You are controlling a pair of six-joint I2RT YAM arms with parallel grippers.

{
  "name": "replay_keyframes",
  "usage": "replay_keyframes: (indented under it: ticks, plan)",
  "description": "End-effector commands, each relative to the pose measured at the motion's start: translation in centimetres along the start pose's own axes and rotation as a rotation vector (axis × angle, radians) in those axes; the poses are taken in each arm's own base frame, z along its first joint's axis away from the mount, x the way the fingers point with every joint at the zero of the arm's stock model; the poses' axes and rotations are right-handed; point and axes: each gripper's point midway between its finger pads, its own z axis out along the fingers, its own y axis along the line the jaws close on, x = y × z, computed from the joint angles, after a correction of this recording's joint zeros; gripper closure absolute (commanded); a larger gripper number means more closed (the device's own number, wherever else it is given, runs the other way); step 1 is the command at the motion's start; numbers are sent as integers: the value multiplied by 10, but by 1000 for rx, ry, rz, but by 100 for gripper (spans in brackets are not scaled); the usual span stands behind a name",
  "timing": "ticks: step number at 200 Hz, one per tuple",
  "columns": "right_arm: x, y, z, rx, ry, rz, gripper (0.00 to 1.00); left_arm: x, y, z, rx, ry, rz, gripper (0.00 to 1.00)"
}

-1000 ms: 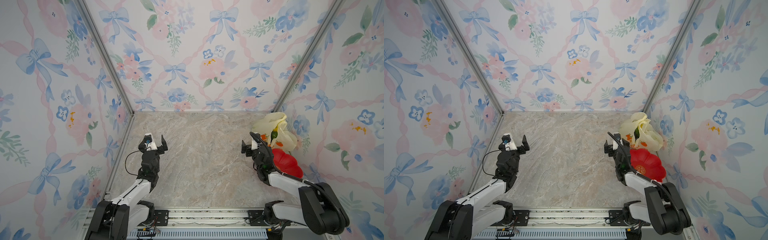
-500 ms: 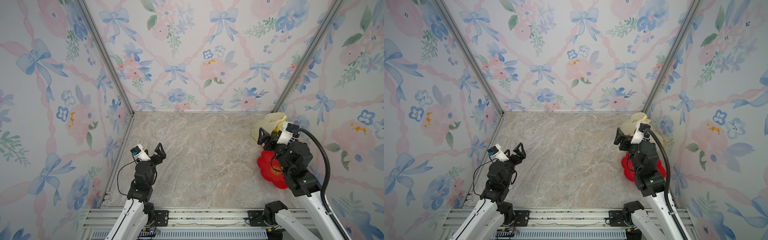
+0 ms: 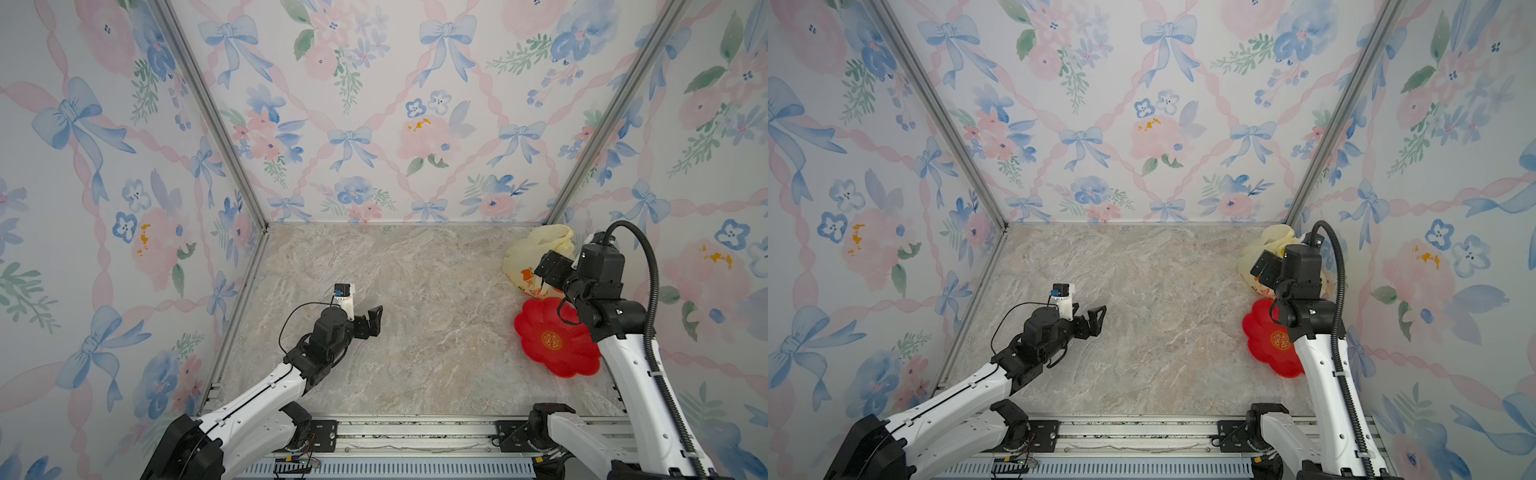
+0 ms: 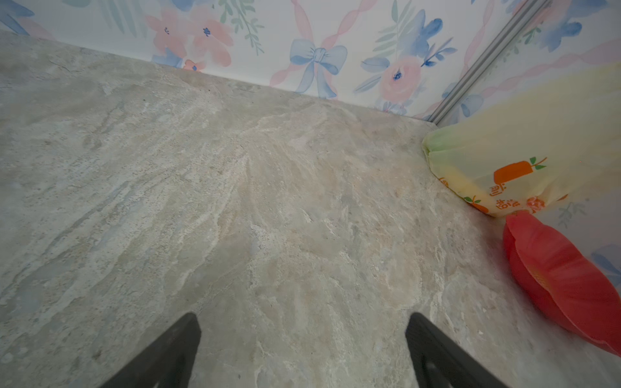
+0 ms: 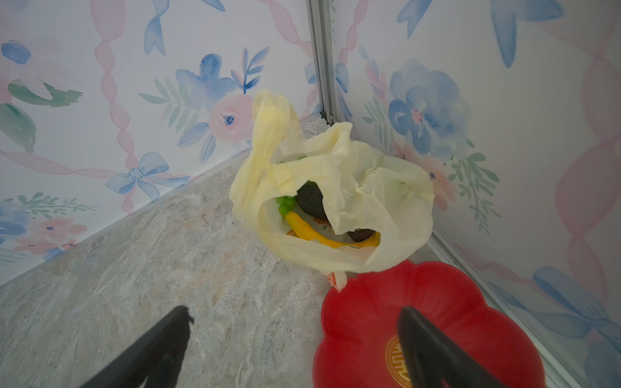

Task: Take fruits out of the plastic bag
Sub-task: Move the plastic bag to the center of the table.

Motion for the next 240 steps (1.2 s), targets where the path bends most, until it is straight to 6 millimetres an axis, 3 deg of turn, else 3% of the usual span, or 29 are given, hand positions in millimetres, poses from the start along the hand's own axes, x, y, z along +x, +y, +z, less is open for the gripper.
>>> replay_keyframes:
  ticks: [1, 35, 64, 89, 123, 145, 157, 192, 223, 227, 240]
  plan:
    - [-12, 0, 4, 30, 4, 25, 0, 3, -5, 1, 11, -3, 82, 2]
    - [-23, 12, 28, 41, 19, 28, 4, 19, -6, 3, 38, 10, 106, 2]
    - [-29, 17, 50, 88, 39, 4, 12, 15, -9, 2, 48, -3, 106, 2]
    - [-31, 23, 67, 103, 60, -26, 29, 12, -7, -1, 38, -21, 109, 2]
    - [-30, 47, 83, 93, 80, -112, 65, 8, -3, -5, 19, -46, 112, 2]
    - [-25, 75, 92, 44, 113, -159, 83, 6, 1, -8, -1, -63, 105, 2]
    - [-22, 90, 94, 17, 122, -198, 88, 4, 3, -10, -12, -76, 103, 2]
    - [-13, 151, 89, -136, 143, -280, 93, -1, 9, -17, -39, -110, 79, 2]
    - [-6, 203, 64, -287, 138, -340, 93, -2, 12, -21, -44, -129, 54, 2]
    - [5, 210, 70, -292, 158, -361, 93, -2, 13, -22, -47, -131, 54, 2]
    - [14, 229, 58, -346, 166, -391, 94, -4, 14, -23, -55, -140, 52, 2]
